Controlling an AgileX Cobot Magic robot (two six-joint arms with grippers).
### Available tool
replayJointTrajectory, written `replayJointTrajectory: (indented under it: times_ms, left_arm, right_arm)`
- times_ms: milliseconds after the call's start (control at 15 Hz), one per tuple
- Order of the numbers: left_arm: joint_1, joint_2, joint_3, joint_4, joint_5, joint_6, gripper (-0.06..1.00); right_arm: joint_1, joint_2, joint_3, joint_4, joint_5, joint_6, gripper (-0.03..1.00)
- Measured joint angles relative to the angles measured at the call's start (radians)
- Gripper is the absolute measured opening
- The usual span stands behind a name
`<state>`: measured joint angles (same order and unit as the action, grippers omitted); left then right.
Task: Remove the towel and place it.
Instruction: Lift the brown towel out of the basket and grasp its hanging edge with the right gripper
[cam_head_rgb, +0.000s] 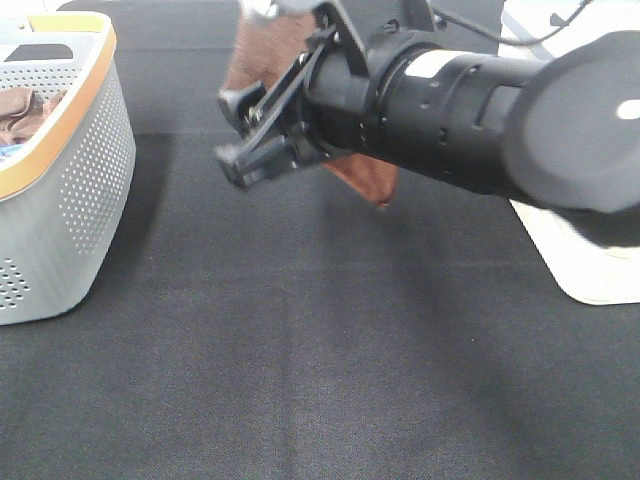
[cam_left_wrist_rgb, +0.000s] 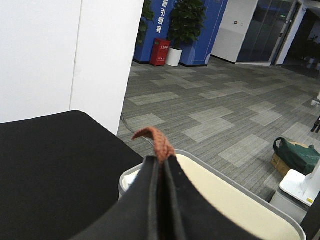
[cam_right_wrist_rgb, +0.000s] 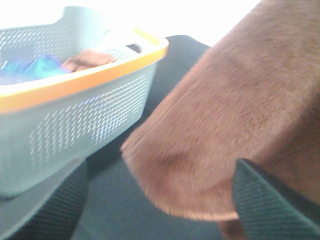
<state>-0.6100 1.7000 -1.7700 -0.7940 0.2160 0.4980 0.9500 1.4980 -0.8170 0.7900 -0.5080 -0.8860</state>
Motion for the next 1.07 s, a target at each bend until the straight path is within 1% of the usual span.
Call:
replayJointTrajectory:
  times_ms: [67,200,333,533,600,733,933,1000,1067]
  left_arm:
    - [0.000,0.000,0.000,0.001,0.002,0.000,0.00]
    - [-0.007,0.000,0.000,0.004,0.010,0.000,0.00]
    - [-0.032,0.000,0.000,0.032,0.023,0.000,0.00]
    - [-0.066,0.000,0.000,0.112,0.024,0.000,0.00]
    - [-0.070,0.000,0.000,0.138,0.024,0.000,0.00]
    - [-0.070,0.000,0.000,0.153,0.024,0.000,0.00]
    - [-0.070,-0.003,0.000,0.165,0.024,0.000,0.00]
    - [-0.070,-0.003,0.000,0.165,0.024,0.000,0.00]
    - [-0.070,-0.006,0.000,0.168,0.026,0.000,0.00]
  right_arm:
    - [0.000,0.018,-0.003,0.005,-0.022,0.072,0.79]
    - [0.000,0.043,-0.008,0.009,-0.049,0.127,0.79]
    - [0.000,0.077,-0.023,0.010,-0.054,0.143,0.79]
    - [0.000,0.118,-0.045,0.019,-0.054,0.157,0.80]
    - [0.000,0.118,-0.046,0.033,-0.057,0.175,0.84]
    - [0.000,0.120,-0.047,0.089,-0.074,0.178,0.89]
    - [0.000,0.120,-0.047,0.227,-0.079,0.155,0.91]
    - [0.000,0.120,-0.047,0.227,-0.079,0.155,0.91]
    - [0.000,0.120,-0.047,0.256,-0.089,0.119,0.91]
